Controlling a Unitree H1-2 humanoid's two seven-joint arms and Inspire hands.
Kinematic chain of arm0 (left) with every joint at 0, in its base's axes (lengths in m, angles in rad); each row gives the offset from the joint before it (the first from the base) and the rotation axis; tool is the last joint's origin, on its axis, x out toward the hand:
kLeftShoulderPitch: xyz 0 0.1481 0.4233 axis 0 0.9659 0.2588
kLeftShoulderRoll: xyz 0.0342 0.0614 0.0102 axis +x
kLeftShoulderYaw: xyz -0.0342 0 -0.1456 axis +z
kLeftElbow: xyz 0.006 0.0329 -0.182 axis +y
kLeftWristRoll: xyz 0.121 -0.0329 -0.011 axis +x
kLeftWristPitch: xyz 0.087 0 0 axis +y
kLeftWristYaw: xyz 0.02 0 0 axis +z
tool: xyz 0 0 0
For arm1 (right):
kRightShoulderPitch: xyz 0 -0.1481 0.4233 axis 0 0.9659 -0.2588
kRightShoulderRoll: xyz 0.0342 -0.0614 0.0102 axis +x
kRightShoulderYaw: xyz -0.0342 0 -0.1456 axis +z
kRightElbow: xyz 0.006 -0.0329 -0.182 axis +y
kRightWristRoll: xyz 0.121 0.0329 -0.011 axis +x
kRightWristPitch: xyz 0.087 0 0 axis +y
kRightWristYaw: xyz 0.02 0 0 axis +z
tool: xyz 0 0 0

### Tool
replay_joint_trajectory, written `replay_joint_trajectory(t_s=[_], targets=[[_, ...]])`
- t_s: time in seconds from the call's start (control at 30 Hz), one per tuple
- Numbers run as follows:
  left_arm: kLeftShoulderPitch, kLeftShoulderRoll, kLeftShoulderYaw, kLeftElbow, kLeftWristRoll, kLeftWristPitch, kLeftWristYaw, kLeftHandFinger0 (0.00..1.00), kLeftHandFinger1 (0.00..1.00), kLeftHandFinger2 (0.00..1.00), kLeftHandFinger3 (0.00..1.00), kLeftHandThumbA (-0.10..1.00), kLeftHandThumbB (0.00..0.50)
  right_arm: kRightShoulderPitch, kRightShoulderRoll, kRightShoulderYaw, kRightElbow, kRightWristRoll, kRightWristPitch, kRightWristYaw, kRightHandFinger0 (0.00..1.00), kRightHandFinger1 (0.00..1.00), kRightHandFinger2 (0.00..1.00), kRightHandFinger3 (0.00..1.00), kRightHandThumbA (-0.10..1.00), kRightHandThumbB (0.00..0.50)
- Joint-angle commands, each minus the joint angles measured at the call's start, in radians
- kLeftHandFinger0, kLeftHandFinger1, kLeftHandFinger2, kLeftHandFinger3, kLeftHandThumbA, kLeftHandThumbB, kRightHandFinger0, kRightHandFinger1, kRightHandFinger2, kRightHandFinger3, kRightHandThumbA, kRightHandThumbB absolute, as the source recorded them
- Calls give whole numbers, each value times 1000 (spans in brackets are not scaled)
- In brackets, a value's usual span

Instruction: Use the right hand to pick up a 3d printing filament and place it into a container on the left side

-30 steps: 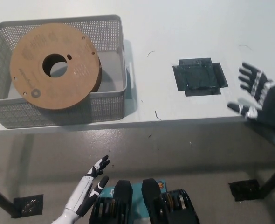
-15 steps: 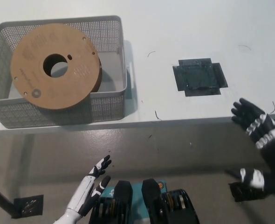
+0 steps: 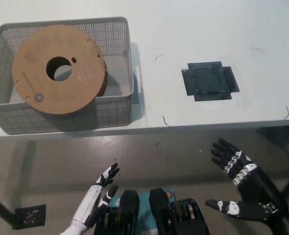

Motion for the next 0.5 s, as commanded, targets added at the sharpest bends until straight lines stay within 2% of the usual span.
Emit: replay_joint_trajectory(t_s=[0.0, 0.03, 0.07, 0.1, 0.13, 0.23, 0.37, 0.47], targets=[[-12, 2, 2, -12, -14, -37, 13, 1000, 1000, 1000, 1000, 1000, 154, -27, 25, 5, 72, -53, -122, -19, 1000, 1000, 1000, 1000, 1000, 182], [-11, 1, 0, -13, -10, -37, 13, 1000, 1000, 1000, 1000, 1000, 150, -26, 31, 5, 94, -65, -122, -29, 1000, 1000, 1000, 1000, 1000, 175], [-12, 1, -1, -15, -11, -33, 10, 1000, 1000, 1000, 1000, 1000, 151, -27, 39, 5, 130, -79, -123, -41, 1000, 1000, 1000, 1000, 1000, 139], [-12, 1, -1, -17, -11, -30, 9, 1000, 1000, 1000, 1000, 1000, 151, -28, 43, 4, 145, -76, -123, -41, 1000, 1000, 1000, 1000, 1000, 136], [-12, 2, -2, -19, -9, -30, 9, 1000, 1000, 1000, 1000, 1000, 137, -33, 47, 6, 177, -87, -142, -44, 1000, 1000, 1000, 1000, 1000, 96], [-12, 3, -1, -13, -7, -35, 12, 1000, 1000, 1000, 1000, 1000, 138, -43, 63, 2, 262, -89, -181, -45, 1000, 1000, 1000, 1000, 1000, 40], [-25, 5, 1, -10, -10, -26, 8, 1000, 1000, 1000, 1000, 1000, 140, -63, 70, 1, 337, -108, -215, -53, 1000, 1000, 1000, 1000, 1000, 67], [-28, 6, -1, -13, -12, -17, 3, 1000, 1000, 1000, 1000, 1000, 140, -70, 71, 2, 364, -116, -227, -56, 1000, 1000, 1000, 1000, 1000, 55]])
